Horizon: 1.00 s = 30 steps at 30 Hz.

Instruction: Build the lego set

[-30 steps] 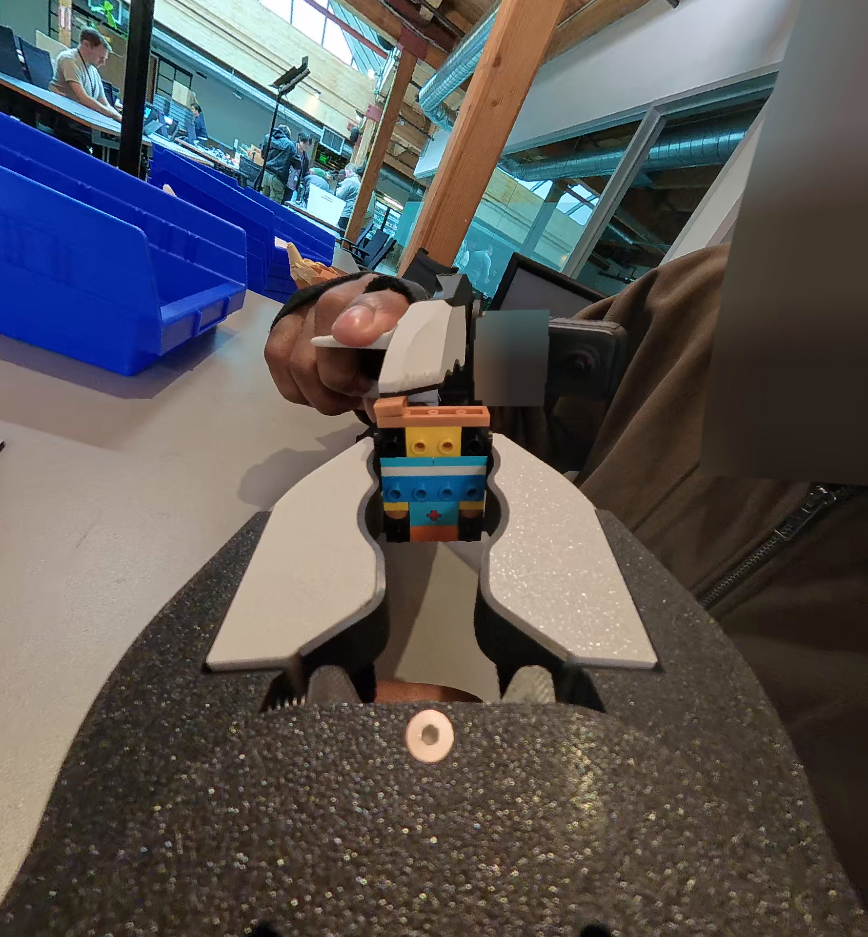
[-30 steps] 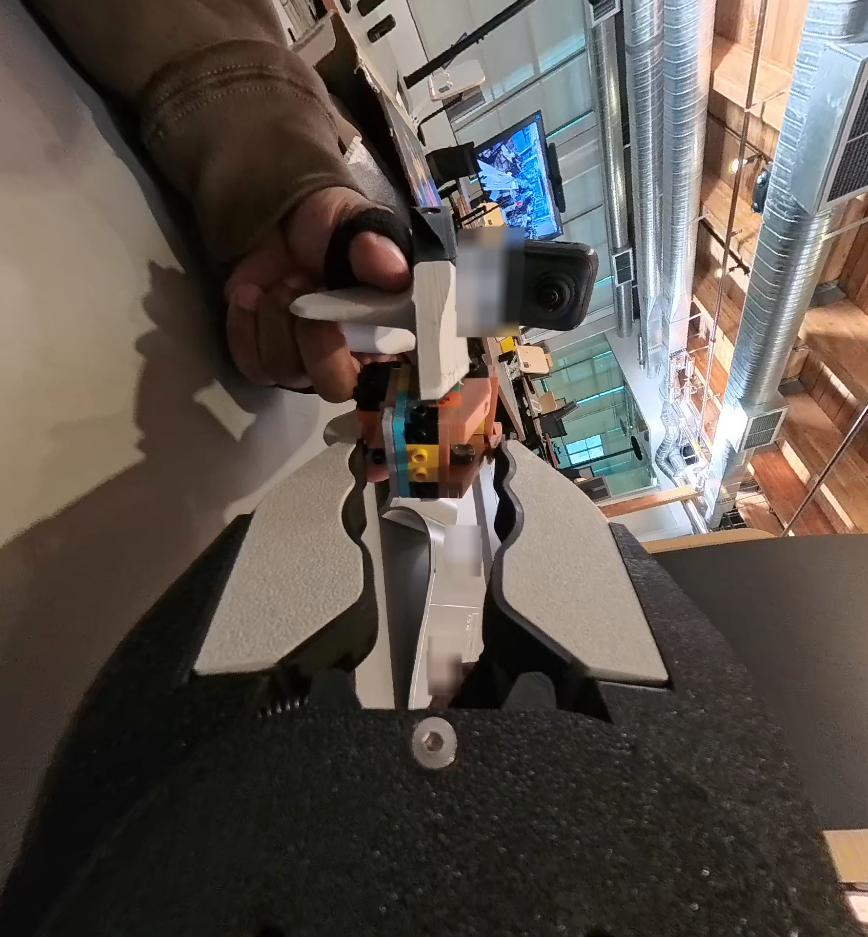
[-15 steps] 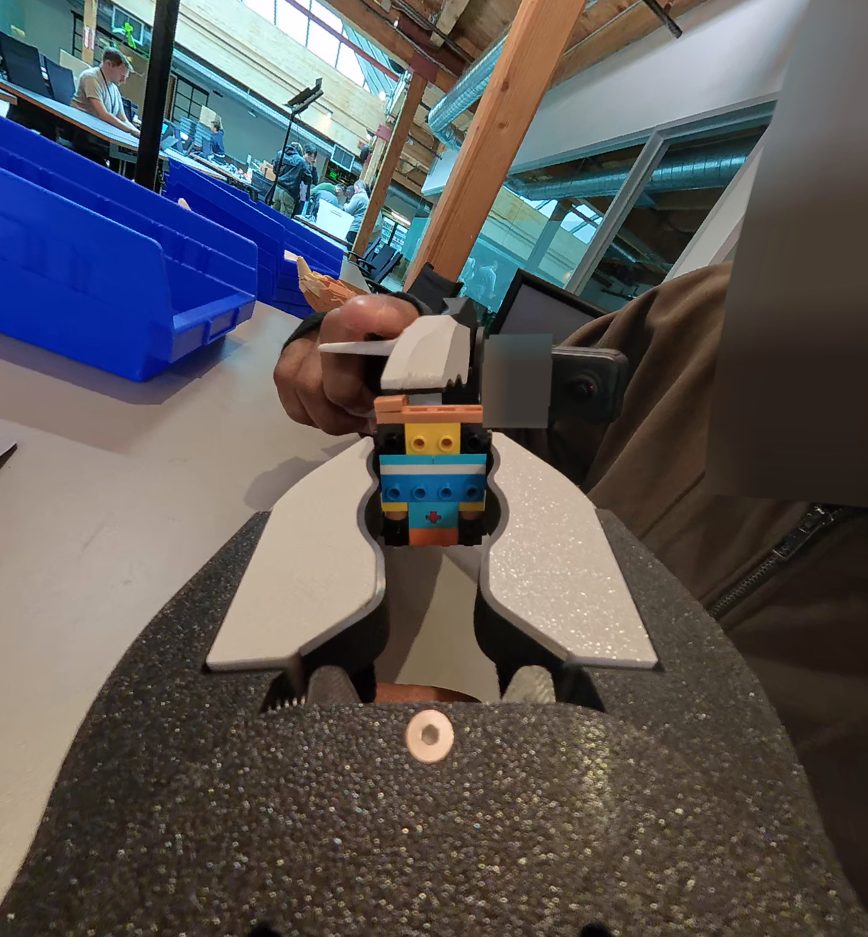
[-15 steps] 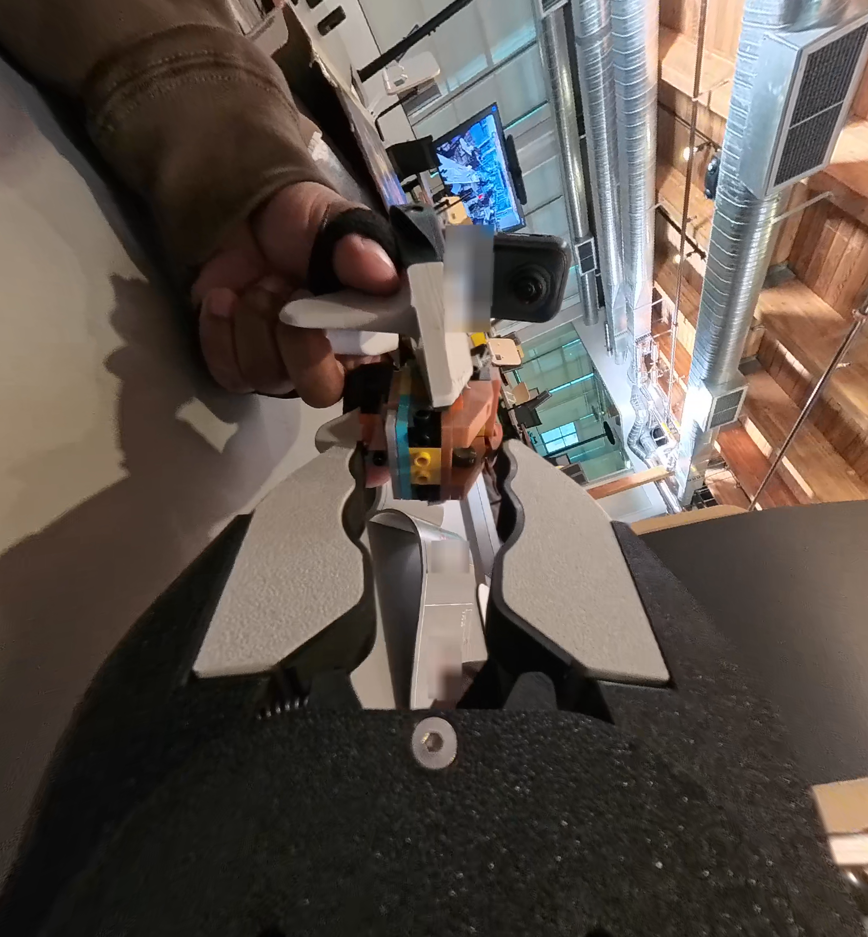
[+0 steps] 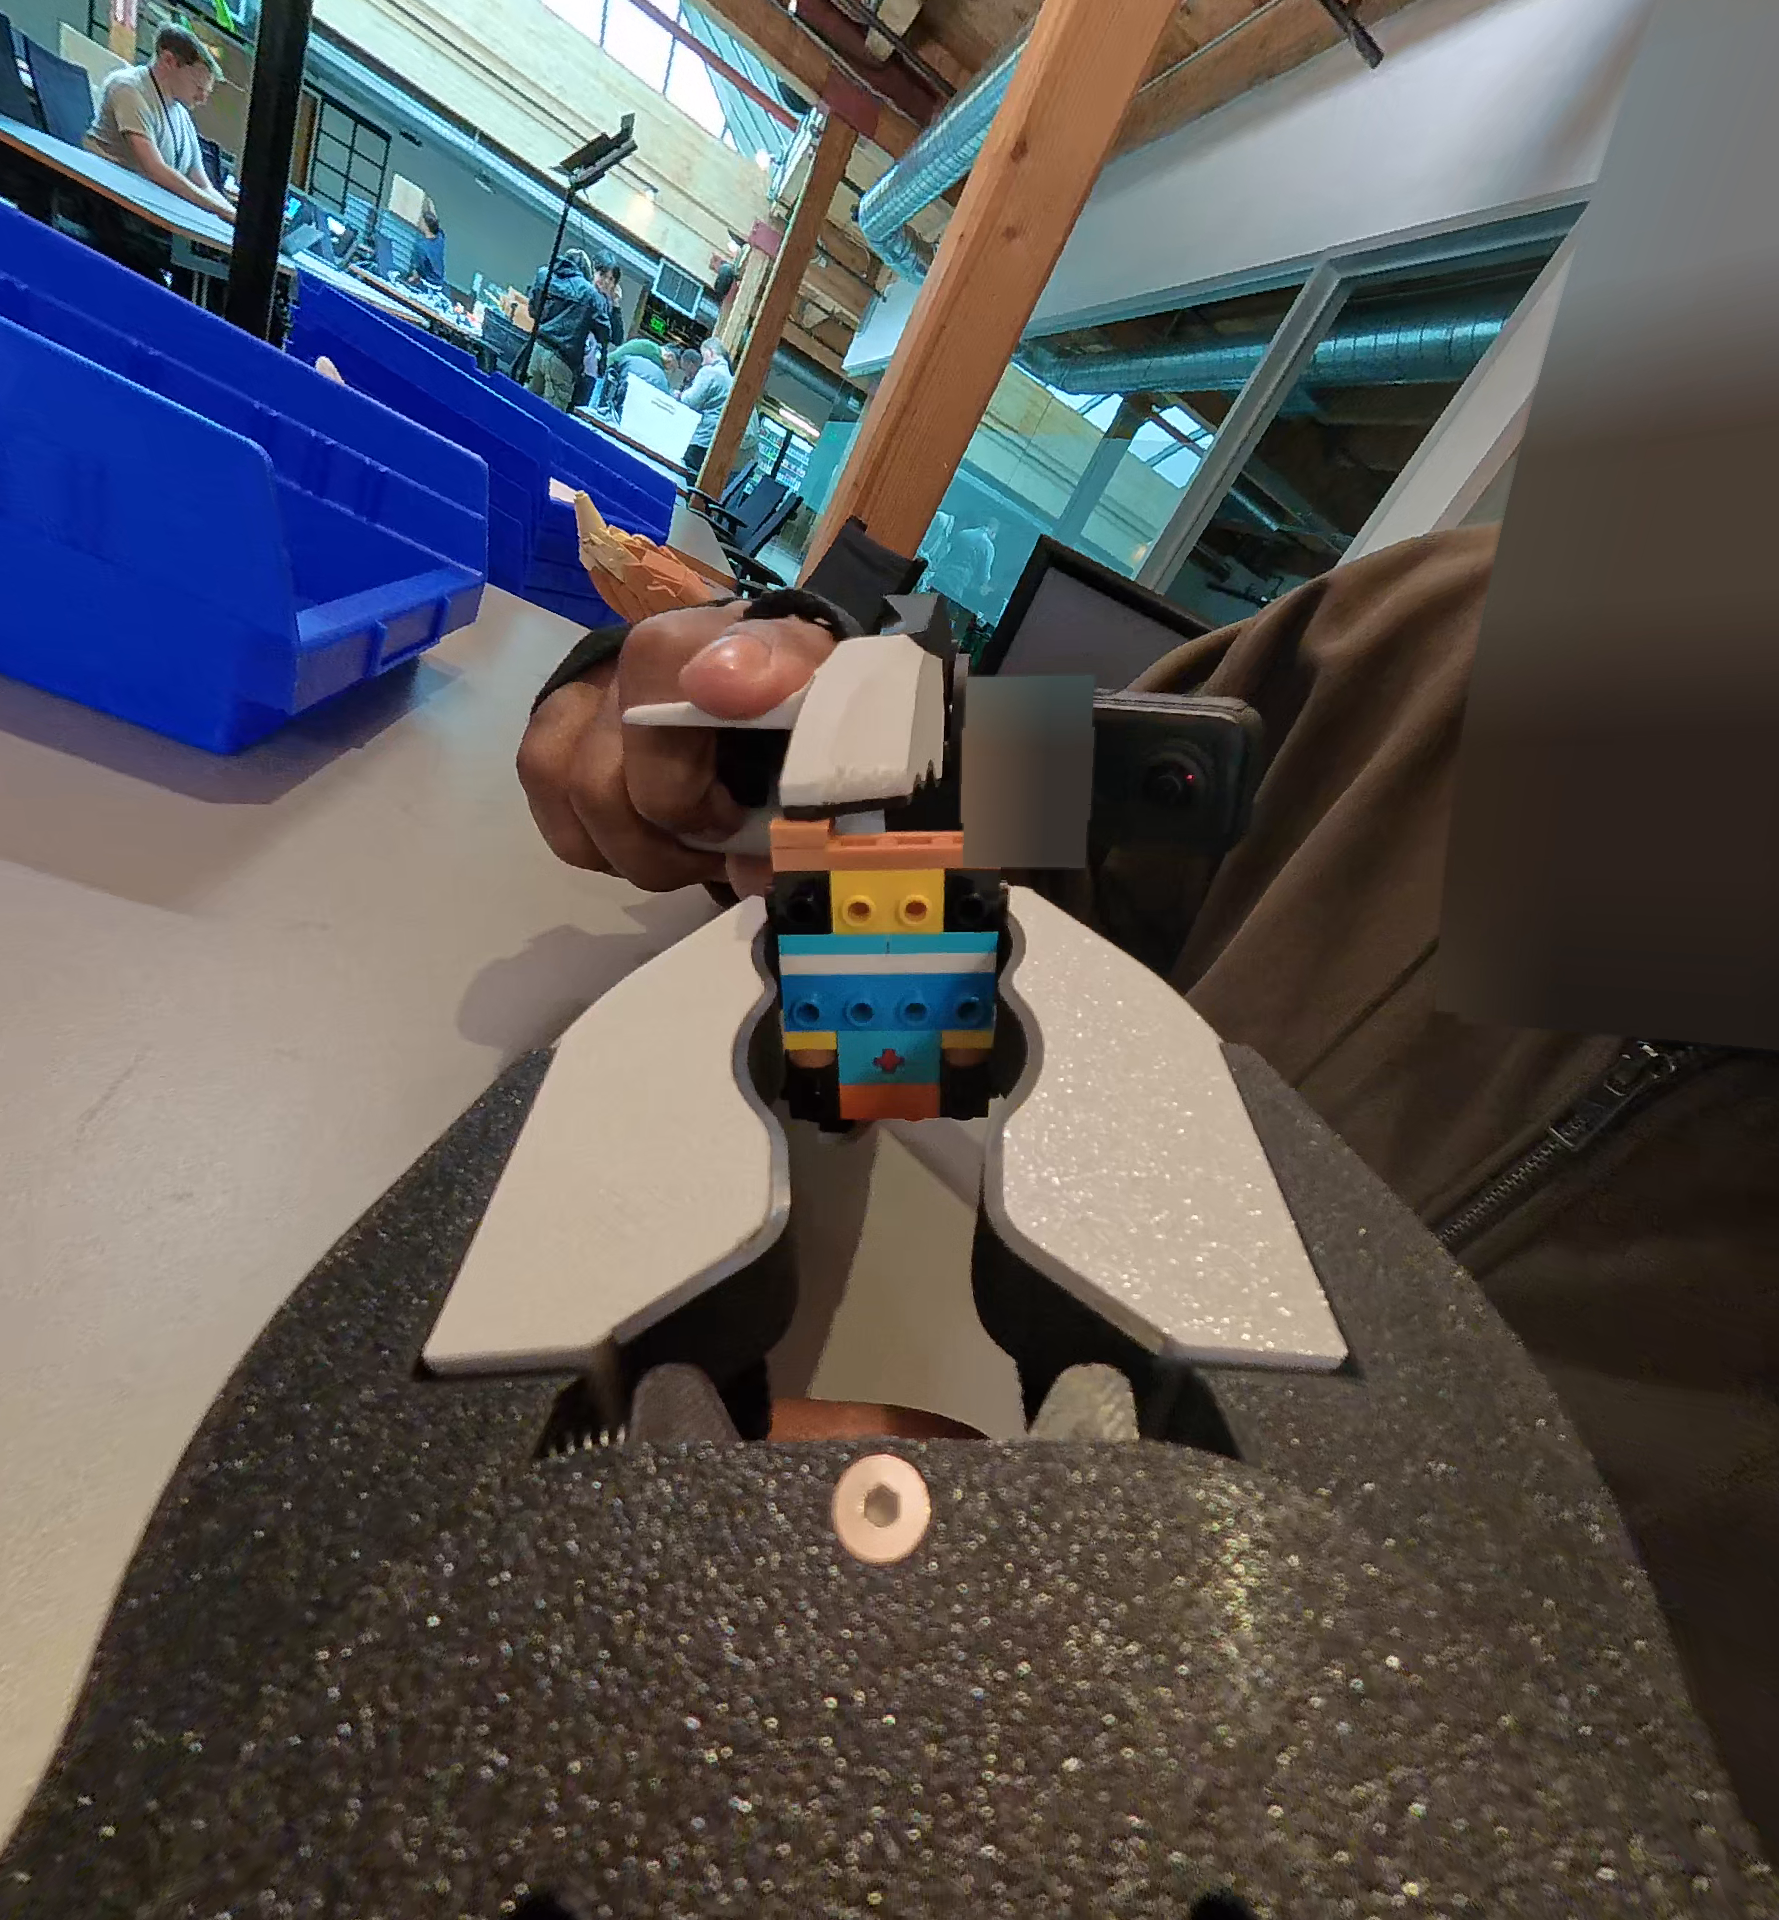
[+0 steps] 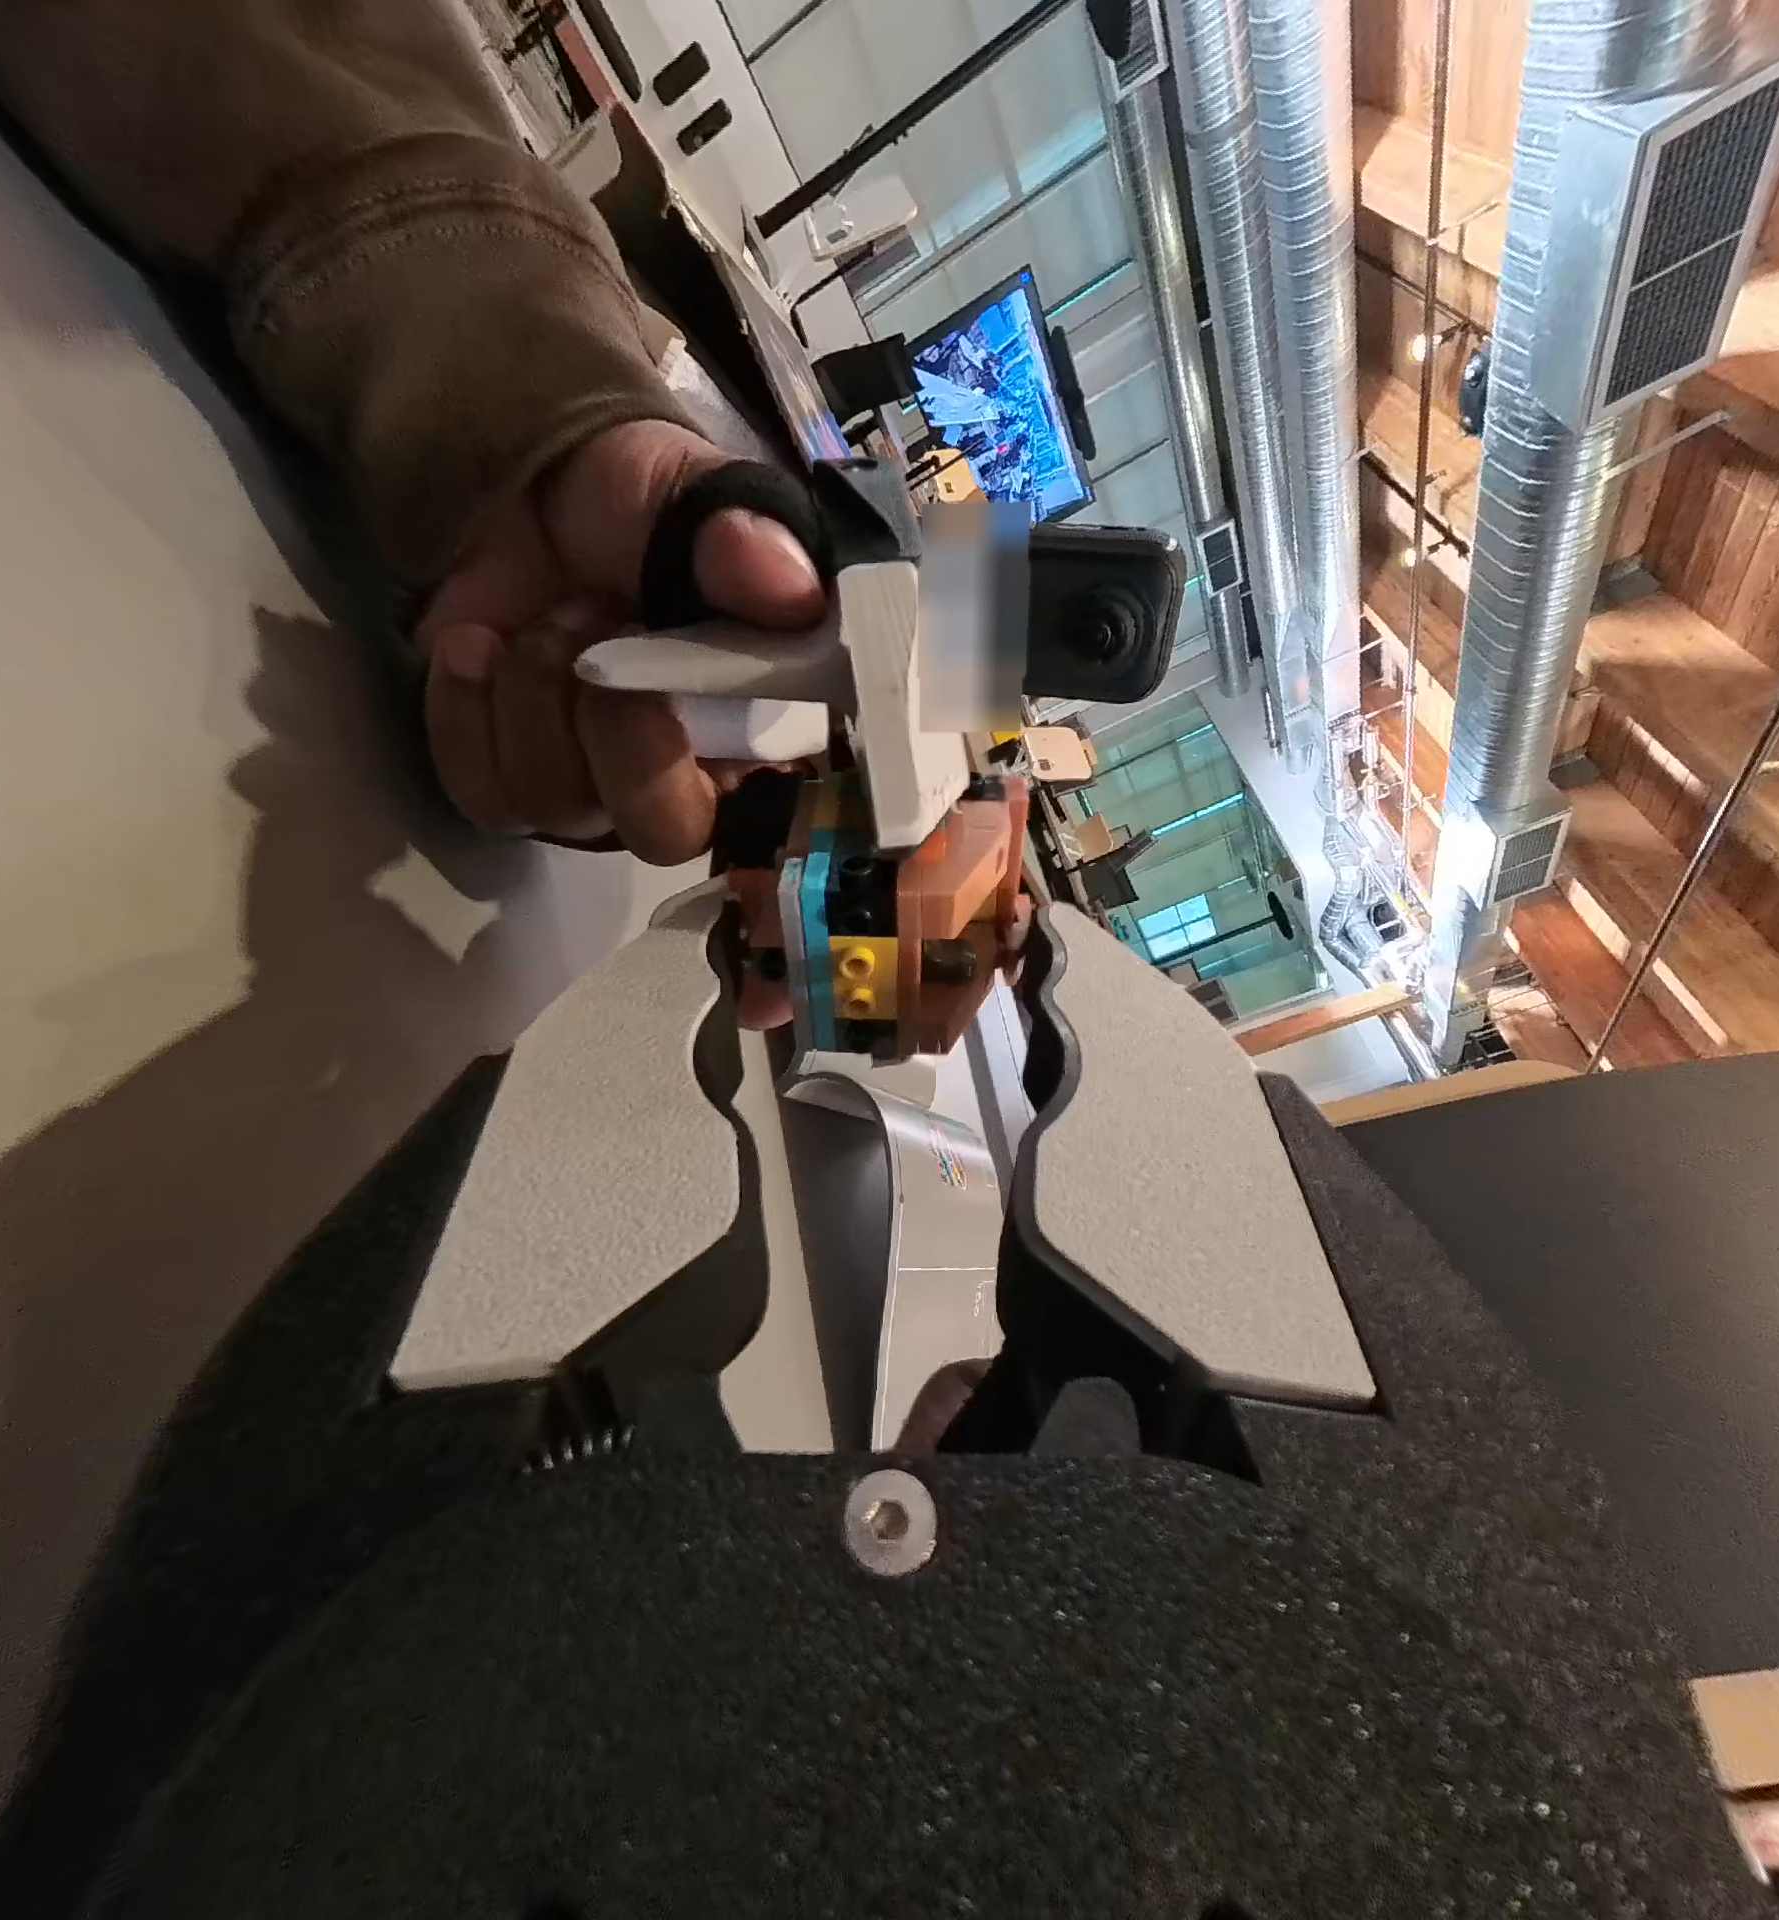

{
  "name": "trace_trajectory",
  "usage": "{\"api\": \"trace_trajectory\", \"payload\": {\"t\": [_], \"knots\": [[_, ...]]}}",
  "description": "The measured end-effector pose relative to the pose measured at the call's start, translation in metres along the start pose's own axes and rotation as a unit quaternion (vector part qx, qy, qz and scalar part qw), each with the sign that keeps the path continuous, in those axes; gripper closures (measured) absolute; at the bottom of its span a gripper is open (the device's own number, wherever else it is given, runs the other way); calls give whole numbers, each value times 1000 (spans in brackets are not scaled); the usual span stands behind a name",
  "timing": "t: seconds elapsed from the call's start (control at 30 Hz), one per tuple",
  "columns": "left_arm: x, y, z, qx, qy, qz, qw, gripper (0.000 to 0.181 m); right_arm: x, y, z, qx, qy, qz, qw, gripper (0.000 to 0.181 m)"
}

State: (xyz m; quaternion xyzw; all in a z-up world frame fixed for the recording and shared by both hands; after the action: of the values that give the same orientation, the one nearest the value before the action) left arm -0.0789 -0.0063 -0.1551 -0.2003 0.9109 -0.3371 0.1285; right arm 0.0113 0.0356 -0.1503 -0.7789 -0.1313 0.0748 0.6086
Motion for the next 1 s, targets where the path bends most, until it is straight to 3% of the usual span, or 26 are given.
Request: {"api": "trace_trajectory", "payload": {"t": [0.43, 0.77, 1.0], "knots": [[2, 2, 1, 8, -1, -1, 1000, 145, -3, 4, 0, -9, 10, 3, 1000, 130], [4, -1, -6, 18, -51, 28, 998, 144, -3, -3, 0, -32, 14, 45, 998, 131], [3, -1, -5, 22, -50, 35, 998, 144, -1, -3, 0, -34, 10, 41, 999, 133]]}}
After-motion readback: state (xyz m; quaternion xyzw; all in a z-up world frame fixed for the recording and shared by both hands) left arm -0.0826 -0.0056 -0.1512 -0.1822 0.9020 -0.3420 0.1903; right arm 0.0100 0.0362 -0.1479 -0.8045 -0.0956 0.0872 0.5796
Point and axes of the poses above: each gripper's, where its closed fingertips meet, x back along the fingers, z out of its underside, y = z × x across the jaws, the point moved 7 cm from there along x, back along the fingers, and after that the axes turned 14 degrees about x, right-handed, at the moved point
